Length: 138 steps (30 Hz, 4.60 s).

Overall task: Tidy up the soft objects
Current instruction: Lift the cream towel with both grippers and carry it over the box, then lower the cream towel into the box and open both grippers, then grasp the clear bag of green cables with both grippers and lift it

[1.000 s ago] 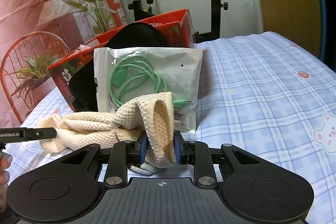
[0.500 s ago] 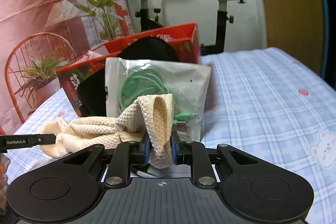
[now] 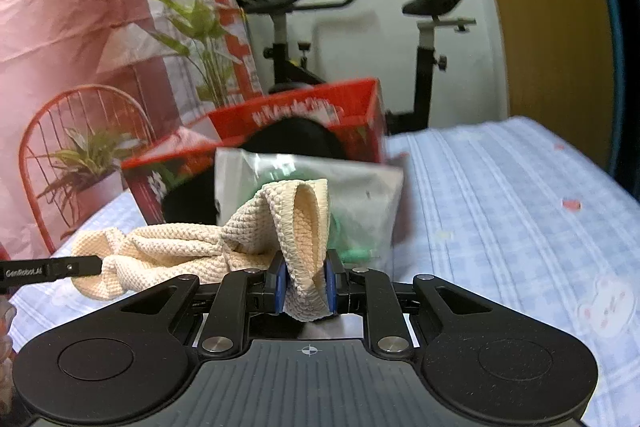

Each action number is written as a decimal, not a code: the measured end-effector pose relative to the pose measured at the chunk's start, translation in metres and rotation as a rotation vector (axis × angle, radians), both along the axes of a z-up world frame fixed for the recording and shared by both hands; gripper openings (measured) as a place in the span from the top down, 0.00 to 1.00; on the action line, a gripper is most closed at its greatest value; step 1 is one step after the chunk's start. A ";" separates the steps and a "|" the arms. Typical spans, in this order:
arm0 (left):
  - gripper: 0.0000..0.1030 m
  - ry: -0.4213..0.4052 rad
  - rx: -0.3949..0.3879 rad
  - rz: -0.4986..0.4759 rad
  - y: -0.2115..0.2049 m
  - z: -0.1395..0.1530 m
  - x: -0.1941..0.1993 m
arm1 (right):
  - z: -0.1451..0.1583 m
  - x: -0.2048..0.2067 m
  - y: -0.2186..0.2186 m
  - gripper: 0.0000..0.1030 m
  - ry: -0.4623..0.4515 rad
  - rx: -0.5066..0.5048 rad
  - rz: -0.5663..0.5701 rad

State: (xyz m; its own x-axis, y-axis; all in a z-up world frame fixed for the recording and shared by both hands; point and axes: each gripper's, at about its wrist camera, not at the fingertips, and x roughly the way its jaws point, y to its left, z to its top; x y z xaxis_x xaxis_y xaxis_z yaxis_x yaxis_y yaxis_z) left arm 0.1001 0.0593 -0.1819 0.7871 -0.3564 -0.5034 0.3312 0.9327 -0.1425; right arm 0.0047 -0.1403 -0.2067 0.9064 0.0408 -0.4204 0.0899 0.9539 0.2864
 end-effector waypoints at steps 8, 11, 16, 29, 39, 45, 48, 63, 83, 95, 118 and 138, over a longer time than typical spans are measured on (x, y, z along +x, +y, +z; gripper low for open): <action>0.91 -0.099 0.033 -0.012 -0.011 0.060 0.022 | 0.054 0.018 -0.007 0.84 -0.072 -0.026 0.022; 0.91 -0.101 0.042 -0.013 -0.018 0.077 0.035 | 0.073 0.032 -0.012 0.85 -0.084 -0.028 0.026; 0.91 -0.111 0.077 -0.013 -0.032 0.094 0.056 | 0.100 0.059 -0.021 0.86 -0.089 -0.044 0.031; 0.91 -0.046 0.190 -0.043 -0.064 0.090 0.112 | 0.114 0.152 -0.022 0.87 0.022 -0.175 0.059; 0.91 0.108 0.232 -0.101 -0.086 0.058 0.146 | 0.071 0.203 0.001 0.87 0.243 -0.210 0.119; 0.91 0.147 0.243 -0.108 -0.092 0.050 0.159 | 0.054 0.219 0.002 0.87 0.330 -0.196 0.109; 0.91 0.153 0.250 -0.112 -0.093 0.048 0.162 | 0.049 0.223 0.001 0.87 0.341 -0.187 0.110; 0.55 0.062 0.217 -0.149 -0.086 0.067 0.143 | 0.058 0.205 -0.009 0.57 0.268 -0.158 0.061; 0.38 -0.063 0.145 -0.182 -0.074 0.073 0.060 | 0.072 0.098 -0.004 0.13 -0.005 -0.242 0.042; 0.38 0.039 0.080 -0.207 -0.085 0.029 0.044 | 0.029 0.063 -0.014 0.13 0.061 -0.228 0.056; 0.39 0.136 -0.016 -0.244 -0.111 -0.004 0.039 | -0.021 0.044 -0.040 0.44 0.083 -0.069 0.064; 0.59 0.198 -0.047 -0.308 -0.134 -0.014 0.074 | -0.029 0.076 -0.043 0.43 0.088 -0.016 0.141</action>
State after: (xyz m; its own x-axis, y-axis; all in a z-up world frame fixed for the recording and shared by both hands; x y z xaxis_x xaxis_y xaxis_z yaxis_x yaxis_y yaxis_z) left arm 0.1746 -0.0750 -0.1961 0.5285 -0.5879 -0.6125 0.5571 0.7845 -0.2724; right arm 0.0806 -0.1838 -0.2353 0.8521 0.1572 -0.4993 -0.0208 0.9632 0.2679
